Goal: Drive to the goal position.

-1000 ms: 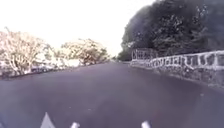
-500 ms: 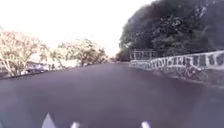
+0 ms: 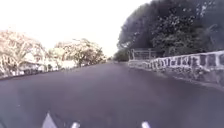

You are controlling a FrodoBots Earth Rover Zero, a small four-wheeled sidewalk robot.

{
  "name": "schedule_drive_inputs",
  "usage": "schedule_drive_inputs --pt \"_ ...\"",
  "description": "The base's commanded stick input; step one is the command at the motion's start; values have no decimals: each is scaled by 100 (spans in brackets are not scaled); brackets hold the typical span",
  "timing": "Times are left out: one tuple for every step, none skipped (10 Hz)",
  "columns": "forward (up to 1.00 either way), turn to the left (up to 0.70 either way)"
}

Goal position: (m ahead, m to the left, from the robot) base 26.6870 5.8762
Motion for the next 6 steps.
schedule_drive_inputs --pt "85 -10" --pt "85 -23" --pt "85 -34" --pt "85 -34" --pt "85 -33" --pt "85 -4"
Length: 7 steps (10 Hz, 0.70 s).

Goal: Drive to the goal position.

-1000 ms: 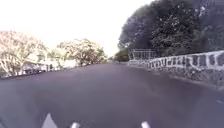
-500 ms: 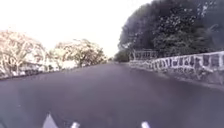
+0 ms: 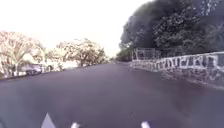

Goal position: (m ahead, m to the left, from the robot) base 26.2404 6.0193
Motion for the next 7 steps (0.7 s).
schedule_drive_inputs --pt "85 -16" --pt "85 -27" --pt "85 -4" --pt "85 -2" --pt "85 -1" --pt "85 -34" --pt "85 -34"
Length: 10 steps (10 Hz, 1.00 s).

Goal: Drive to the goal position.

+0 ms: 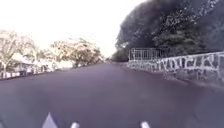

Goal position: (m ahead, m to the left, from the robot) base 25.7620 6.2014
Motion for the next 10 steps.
schedule_drive_inputs --pt "85 -34" --pt "85 -29" --pt "85 -22" --pt "85 -15" --pt "85 0" --pt "85 0" --pt "85 0" --pt "85 0" --pt "85 0" --pt "85 0"
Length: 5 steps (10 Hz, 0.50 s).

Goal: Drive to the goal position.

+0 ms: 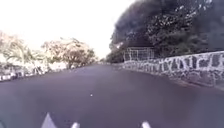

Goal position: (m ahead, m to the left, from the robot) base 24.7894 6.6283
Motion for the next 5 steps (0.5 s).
schedule_drive_inputs --pt "85 0" --pt "85 0" --pt "85 0" --pt "85 0" --pt "85 0"
